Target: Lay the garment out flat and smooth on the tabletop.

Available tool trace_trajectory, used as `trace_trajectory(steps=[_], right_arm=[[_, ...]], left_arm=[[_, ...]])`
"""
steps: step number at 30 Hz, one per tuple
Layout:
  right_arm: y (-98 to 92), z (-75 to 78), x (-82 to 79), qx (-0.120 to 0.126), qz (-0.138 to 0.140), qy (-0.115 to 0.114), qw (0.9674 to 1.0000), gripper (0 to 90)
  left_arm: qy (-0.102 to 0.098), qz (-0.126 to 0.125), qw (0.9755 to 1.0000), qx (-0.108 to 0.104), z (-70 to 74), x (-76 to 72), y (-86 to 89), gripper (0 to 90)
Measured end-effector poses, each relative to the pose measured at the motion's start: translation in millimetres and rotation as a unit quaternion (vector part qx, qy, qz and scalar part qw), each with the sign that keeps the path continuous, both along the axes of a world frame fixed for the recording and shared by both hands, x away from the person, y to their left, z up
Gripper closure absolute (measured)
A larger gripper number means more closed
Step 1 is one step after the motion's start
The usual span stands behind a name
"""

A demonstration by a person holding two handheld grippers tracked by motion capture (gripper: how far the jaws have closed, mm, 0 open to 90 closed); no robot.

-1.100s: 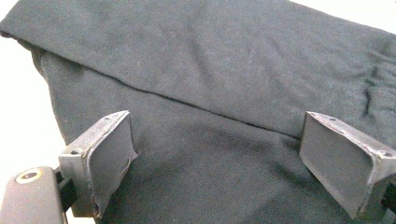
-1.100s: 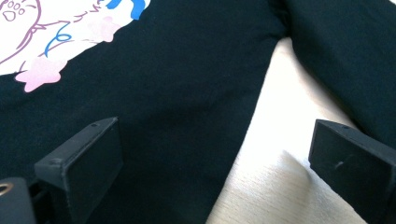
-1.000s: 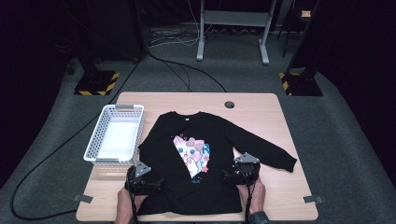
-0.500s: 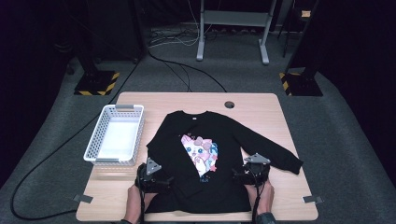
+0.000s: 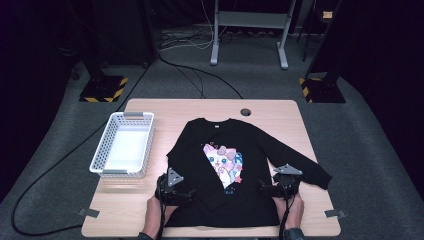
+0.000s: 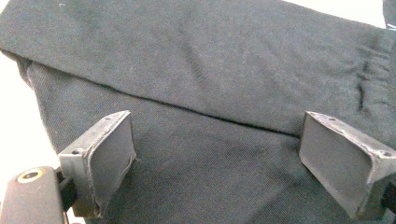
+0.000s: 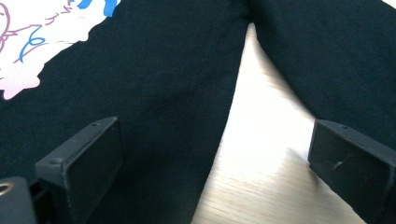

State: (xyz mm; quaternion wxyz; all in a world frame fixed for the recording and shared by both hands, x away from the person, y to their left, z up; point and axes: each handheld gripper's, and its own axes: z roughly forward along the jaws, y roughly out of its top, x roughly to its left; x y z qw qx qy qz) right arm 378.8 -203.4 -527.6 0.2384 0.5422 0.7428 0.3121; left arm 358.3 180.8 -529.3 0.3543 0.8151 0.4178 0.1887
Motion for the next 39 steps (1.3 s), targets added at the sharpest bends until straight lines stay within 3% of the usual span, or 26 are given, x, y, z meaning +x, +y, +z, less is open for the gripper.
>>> trace_trajectory(steps=[20, 39], right_arm=[[-35.6, 0.1, -0.1, 0.005, -0.025, 0.002, 0.9997, 2.4], [-56.6, 0.1, -2.4, 0.009, -0.040, 0.004, 0.9992, 2.5]], left_arm=[[-0.001, -0.015, 0.9999, 0.000, 0.3, 4.1, -34.3, 10.6], [0.000, -0.026, 0.9997, 0.002, 0.6, 7.4, -53.4, 10.6]])
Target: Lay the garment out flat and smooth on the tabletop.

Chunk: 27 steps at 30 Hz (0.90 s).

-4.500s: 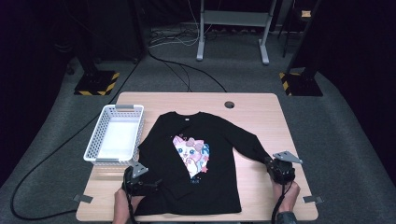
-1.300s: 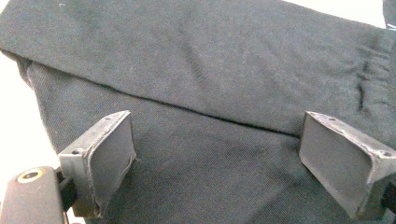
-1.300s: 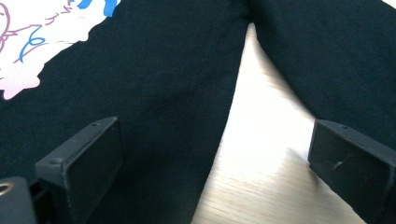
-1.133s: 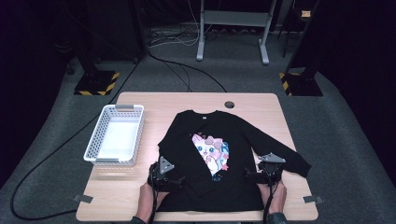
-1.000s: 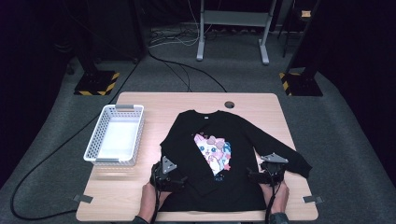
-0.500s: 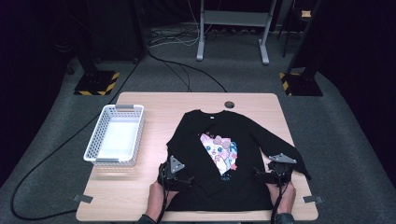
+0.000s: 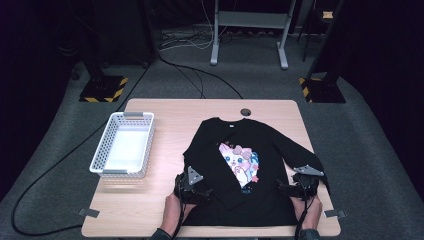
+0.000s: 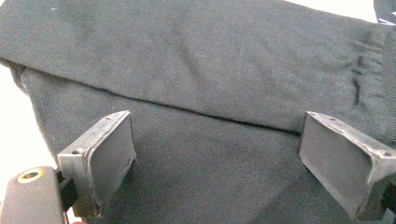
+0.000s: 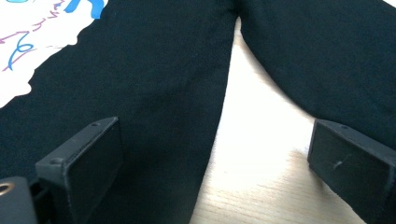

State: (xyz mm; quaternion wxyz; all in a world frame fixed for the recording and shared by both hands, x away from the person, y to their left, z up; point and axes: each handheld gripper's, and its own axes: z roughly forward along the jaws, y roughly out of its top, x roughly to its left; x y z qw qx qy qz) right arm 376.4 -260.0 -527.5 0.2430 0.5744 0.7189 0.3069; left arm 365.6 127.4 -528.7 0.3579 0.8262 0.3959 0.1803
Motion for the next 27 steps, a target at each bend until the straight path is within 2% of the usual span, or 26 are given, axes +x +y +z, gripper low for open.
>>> trace_trajectory(steps=[6, 10, 12, 15, 18, 21, 27], right_arm=[[-1.4, -0.4, -0.5, 0.003, 0.004, -0.003, 1.0000, 3.8], [0.0, -0.4, -2.7, -0.003, 0.012, -0.014, 0.9998, 6.3], [0.2, -0.4, -2.9, -0.004, 0.013, -0.015, 0.9998, 6.4], [0.1, -0.5, -2.9, -0.003, 0.012, -0.015, 0.9998, 6.3], [-0.1, -0.5, -2.7, -0.002, 0.012, -0.014, 0.9998, 6.3], [-0.2, -0.5, -2.8, -0.002, 0.012, -0.014, 0.9998, 6.3], [-0.5, -0.6, -2.6, -0.001, 0.013, -0.013, 0.9998, 6.3]], left_arm=[[0.001, -0.004, 1.0000, -0.001, 0.0, 0.0, 0.6, 10.6], [0.008, -0.003, 1.0000, -0.001, 0.9, -0.7, 2.9, 8.3], [0.006, 0.004, 0.9999, -0.012, 3.3, -3.7, 6.1, 4.0], [-0.008, 0.004, 0.9995, -0.031, 13.5, -9.2, 7.3, 4.2], [-0.010, -0.011, 0.9993, -0.036, 23.8, -11.3, -0.9, 3.8], [-0.012, -0.030, 0.9991, -0.026, 29.8, -12.6, -15.4, 2.4], [-0.003, -0.068, 0.9976, -0.013, 31.8, -12.3, -50.5, 1.0]])
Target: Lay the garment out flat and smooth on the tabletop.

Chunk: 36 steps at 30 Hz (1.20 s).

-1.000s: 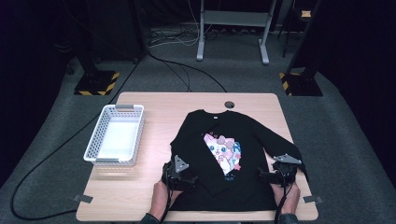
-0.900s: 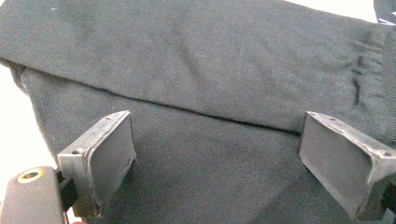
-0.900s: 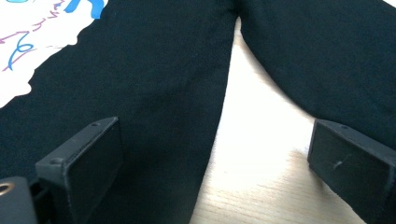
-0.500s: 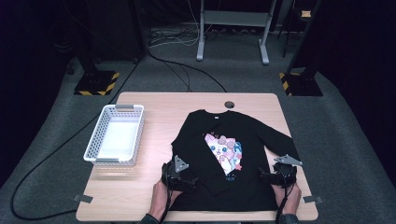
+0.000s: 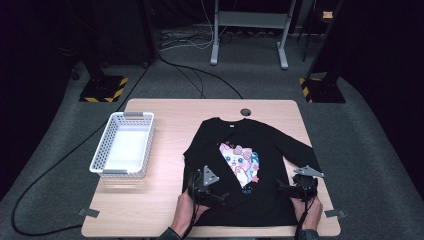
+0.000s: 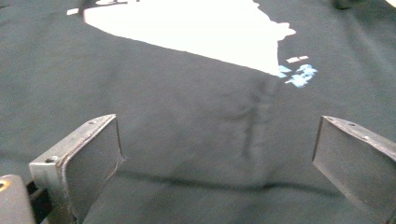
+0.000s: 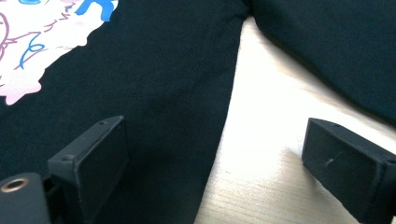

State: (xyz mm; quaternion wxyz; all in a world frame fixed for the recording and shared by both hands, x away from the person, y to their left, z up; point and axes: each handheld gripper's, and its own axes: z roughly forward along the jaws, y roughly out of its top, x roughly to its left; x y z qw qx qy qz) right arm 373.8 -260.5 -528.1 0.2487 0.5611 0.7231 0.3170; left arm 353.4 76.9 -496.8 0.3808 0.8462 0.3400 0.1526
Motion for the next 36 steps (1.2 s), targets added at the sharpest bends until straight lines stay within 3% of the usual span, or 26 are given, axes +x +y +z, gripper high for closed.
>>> trace_trajectory(steps=[7, 11, 16, 17, 22, 27, 31, 36], right_arm=[[-0.2, 0.0, 0.1, 0.001, 0.000, 0.000, 1.0000, 6.4], [-0.2, 0.0, 0.1, 0.001, 0.000, 0.000, 1.0000, 6.4], [-0.3, -0.1, 0.1, 0.002, 0.000, 0.001, 1.0000, 6.5], [-0.3, -0.1, 0.1, 0.002, 0.000, 0.001, 1.0000, 6.5], [-0.5, -0.1, 0.2, 0.003, 0.001, 0.001, 1.0000, 6.7], [-0.5, -0.1, 0.2, 0.004, 0.000, 0.002, 1.0000, 6.7], [-0.6, -0.1, 0.2, 0.004, 0.000, 0.002, 1.0000, 6.8], [-0.6, -0.1, 0.2, 0.004, 0.000, 0.002, 1.0000, 6.8]], left_arm=[[0.014, -0.048, 0.9982, 0.031, -4.7, 1.1, -43.6, 3.4], [0.011, -0.058, 0.9974, 0.041, -7.4, -1.4, -57.0, 8.7], [0.015, -0.060, 0.9963, 0.060, -11.8, -1.2, -64.5, 29.9], [0.016, -0.057, 0.9963, 0.062, -13.6, -1.1, -65.6, 29.9], [0.018, -0.050, 0.9974, 0.049, -14.7, -2.1, -63.3, 45.0], [0.014, -0.030, 0.9986, 0.041, -14.6, -0.6, -56.5, 69.1], [0.011, -0.022, 0.9994, 0.023, -12.9, -0.2, -49.3, 81.1], [-0.012, -0.008, 0.9999, 0.002, -6.7, -5.5, -35.1, 83.2]])
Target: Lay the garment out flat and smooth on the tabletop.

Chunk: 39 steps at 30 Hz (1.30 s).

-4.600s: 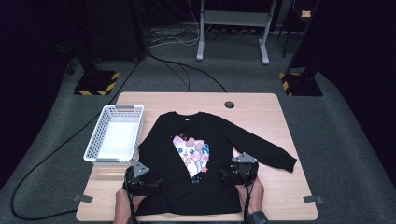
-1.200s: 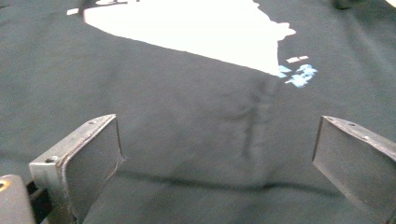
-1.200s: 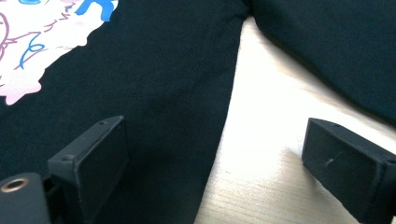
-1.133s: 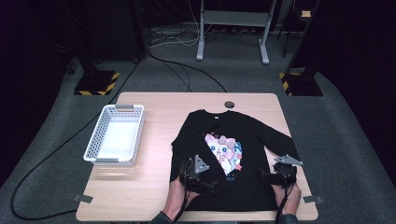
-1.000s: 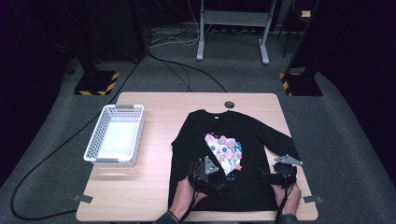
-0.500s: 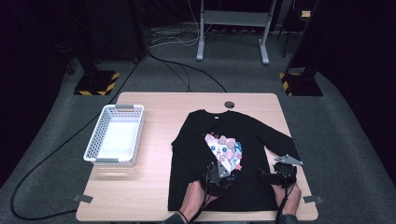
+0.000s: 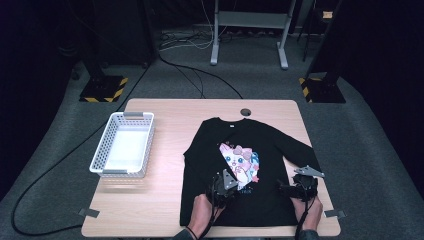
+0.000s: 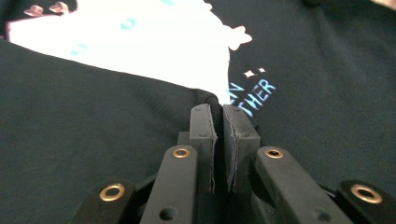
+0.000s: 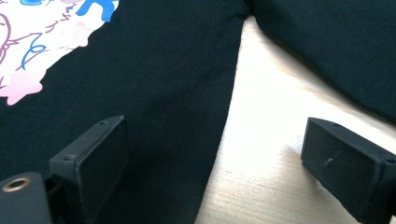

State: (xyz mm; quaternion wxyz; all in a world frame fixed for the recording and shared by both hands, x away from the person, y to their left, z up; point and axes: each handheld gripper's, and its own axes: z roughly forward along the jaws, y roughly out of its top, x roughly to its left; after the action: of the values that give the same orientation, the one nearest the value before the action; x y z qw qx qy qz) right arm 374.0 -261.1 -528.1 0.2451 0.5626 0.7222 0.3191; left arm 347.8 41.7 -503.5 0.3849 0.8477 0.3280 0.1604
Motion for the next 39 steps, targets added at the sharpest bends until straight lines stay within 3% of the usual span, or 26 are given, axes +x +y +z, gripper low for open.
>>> trace_trajectory(steps=[9, 18, 23, 34, 39], right_arm=[[0.1, 0.0, -0.1, 0.000, -0.001, 0.000, 1.0000, 6.8], [0.1, 0.0, -0.1, 0.000, -0.001, 0.000, 1.0000, 6.8], [0.2, 0.0, -0.1, 0.000, -0.001, 0.000, 1.0000, 6.8], [0.1, 0.0, -0.1, 0.000, -0.001, 0.000, 1.0000, 6.8], [0.1, 0.0, 0.0, 0.001, -0.001, 0.001, 1.0000, 6.8]], left_arm=[[-0.028, 0.040, 0.9978, -0.046, 12.0, -5.4, 42.7, 83.7], [-0.037, 0.092, 0.9916, -0.084, 16.1, -8.1, 93.4, 83.8], [-0.033, 0.123, 0.9863, -0.105, 12.7, -10.1, 119.8, 83.9], [-0.028, 0.183, 0.9741, -0.130, 6.0, -14.2, 168.7, 83.9], [-0.023, 0.201, 0.9706, -0.131, 2.4, -14.8, 183.1, 83.9]])
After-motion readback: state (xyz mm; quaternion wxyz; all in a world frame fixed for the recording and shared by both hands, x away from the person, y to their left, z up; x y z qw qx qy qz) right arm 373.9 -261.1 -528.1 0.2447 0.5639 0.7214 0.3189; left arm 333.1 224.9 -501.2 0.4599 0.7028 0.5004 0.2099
